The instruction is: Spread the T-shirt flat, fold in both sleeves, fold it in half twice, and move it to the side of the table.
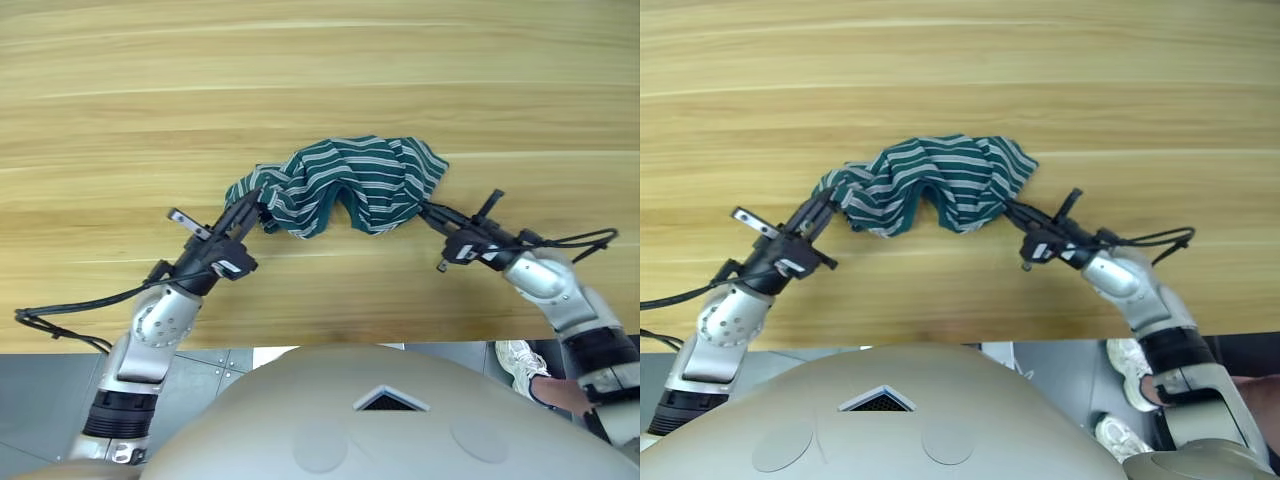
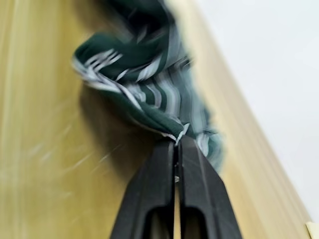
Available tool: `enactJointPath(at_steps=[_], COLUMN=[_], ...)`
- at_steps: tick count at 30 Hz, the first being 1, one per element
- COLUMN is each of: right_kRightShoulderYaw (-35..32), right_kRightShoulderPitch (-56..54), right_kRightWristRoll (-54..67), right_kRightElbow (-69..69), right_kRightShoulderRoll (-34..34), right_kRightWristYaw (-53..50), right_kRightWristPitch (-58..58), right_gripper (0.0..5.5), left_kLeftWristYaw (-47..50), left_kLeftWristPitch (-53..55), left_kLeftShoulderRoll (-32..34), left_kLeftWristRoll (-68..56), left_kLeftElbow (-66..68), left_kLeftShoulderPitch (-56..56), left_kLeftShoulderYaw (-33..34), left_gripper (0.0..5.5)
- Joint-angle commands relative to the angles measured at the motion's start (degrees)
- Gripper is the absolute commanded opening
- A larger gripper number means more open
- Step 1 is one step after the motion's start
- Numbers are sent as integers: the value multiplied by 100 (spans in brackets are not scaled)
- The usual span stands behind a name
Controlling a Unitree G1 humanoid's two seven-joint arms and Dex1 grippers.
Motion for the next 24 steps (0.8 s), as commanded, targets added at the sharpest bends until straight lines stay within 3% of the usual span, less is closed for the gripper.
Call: enactJointPath(at_steps=[1, 4, 6, 9, 12, 14, 17, 20, 24], right_kRightShoulderYaw=[-572, -778, -833, -691, -406, -193, -396, -649, -531], right_kRightShoulderPitch=[696, 765, 59, -2388, -5576, -7139, -8676, -9004, -8232], right_kRightWristRoll=[2136, 3317, 3664, 2674, 1053, 416, 139, 36, -194], right_kRightElbow=[-1054, -1621, -1563, 144, 3580, 5197, 6093, 6064, 6090], right_kRightShoulderRoll=[-538, -483, -64, 1088, 2014, 2318, 2461, 2363, 2328], right_kRightWristYaw=[642, 1066, 1057, 522, -1146, -2272, -3753, -4191, -3541], right_kRightWristPitch=[-379, -403, 55, 894, 1663, 2251, 2339, 1526, 924], right_gripper=[1, 1, 1, 1, 1, 1, 1, 1, 1], left_kLeftWristYaw=[-1076, -1673, -1726, -1417, -718, -134, 1000, 1436, 1194], left_kLeftWristPitch=[-531, -656, -344, 379, 697, 964, 953, 365, -133], left_kLeftShoulderRoll=[684, 815, 631, 20, -562, -815, -897, -787, -717], left_kLeftWristRoll=[-1936, -2951, -3430, -3394, -2363, -1826, -1400, -1177, -1006], left_kLeftElbow=[-246, -192, 375, 2571, 5440, 7010, 8175, 8312, 8549], left_kLeftShoulderPitch=[676, 562, -360, -3232, -6451, -8085, -9941, -10520, -9734], left_kLeftShoulderYaw=[8, 127, 416, 675, 476, 282, 332, 469, 545], left_gripper=[0, 0, 0, 0, 0, 0, 0, 0, 0])
